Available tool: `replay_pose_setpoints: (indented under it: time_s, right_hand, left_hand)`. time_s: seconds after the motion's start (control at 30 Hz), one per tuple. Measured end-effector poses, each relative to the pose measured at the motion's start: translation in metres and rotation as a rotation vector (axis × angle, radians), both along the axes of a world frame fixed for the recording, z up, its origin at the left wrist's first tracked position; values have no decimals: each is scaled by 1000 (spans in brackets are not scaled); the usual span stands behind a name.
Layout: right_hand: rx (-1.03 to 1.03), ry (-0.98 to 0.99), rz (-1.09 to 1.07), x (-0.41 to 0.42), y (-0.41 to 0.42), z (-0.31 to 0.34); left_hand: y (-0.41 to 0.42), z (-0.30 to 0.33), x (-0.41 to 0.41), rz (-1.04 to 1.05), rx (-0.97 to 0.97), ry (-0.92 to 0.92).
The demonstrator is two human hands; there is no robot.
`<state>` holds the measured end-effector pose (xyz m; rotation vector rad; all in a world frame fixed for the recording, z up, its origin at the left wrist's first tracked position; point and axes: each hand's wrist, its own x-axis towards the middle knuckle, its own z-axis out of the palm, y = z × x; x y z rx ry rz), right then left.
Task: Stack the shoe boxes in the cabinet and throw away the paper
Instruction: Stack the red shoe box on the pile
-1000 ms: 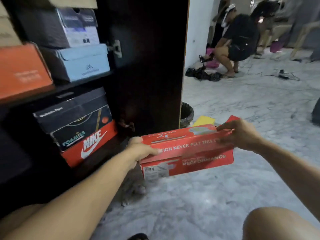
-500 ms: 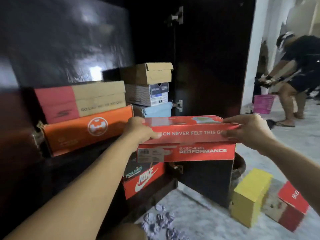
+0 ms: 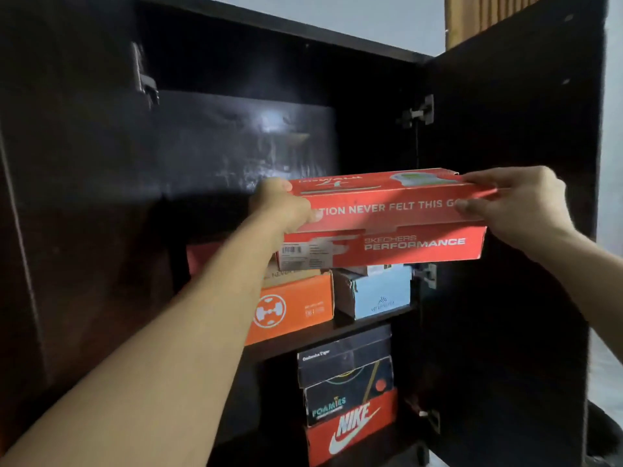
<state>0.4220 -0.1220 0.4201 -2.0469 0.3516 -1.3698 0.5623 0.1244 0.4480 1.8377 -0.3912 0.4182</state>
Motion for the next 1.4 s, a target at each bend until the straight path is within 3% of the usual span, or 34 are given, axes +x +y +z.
replay_pose_setpoints:
  time_s: [0.27,0.5,0.9,1.27,1.4]
  right_hand:
    - [-36,-136,130,87,19,52]
    - [-64,-51,221,181,54,46]
    - [-59,55,323,272,81,38]
    - [-63,98,336,305,83,37]
    - [-136,201,346,304,86,36]
  left_hand:
    - [26,59,45,311,-104,-120]
    - [50,37,90,652,-87,-221]
    - [83,4,140,721,78,-289]
    - [88,-8,158,775,215,-376]
    - [86,-14,153,868,434,-415]
